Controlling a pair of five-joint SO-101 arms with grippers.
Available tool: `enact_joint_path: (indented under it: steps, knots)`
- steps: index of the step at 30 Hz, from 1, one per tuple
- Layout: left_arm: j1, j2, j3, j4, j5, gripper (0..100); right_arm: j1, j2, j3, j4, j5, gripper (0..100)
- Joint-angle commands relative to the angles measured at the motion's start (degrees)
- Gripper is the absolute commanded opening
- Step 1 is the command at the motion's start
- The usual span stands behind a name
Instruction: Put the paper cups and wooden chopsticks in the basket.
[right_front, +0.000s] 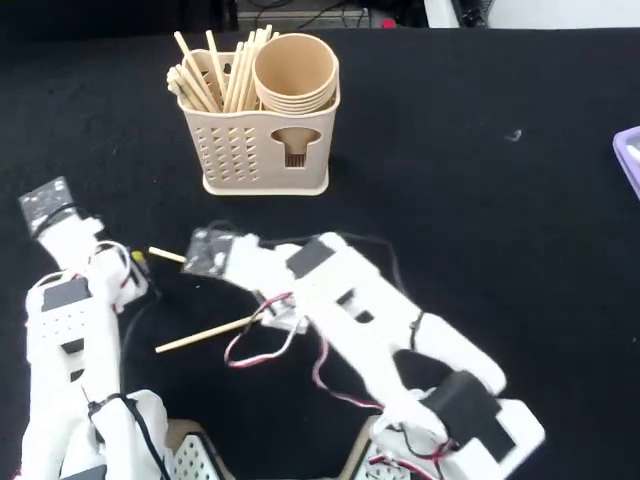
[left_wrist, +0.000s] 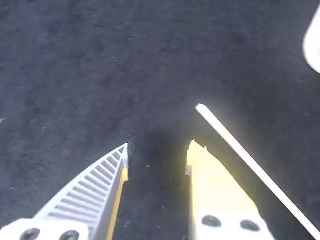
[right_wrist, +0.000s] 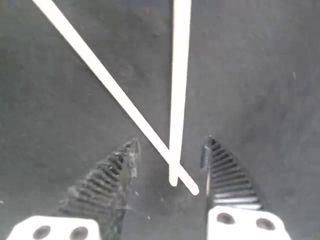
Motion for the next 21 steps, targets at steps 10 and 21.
enact_joint_path:
  steps: [10,21]
  knots:
    - [-2.68,-0.62,-1.89,-0.88,0.44,19,1.23,15.60,-11.21,0.70,2.73,21.3]
    - [-10.42,-0.62,-2.77,-0.79,7.91,19,1.14,16.75,-11.65,0.35,2.73,4.9]
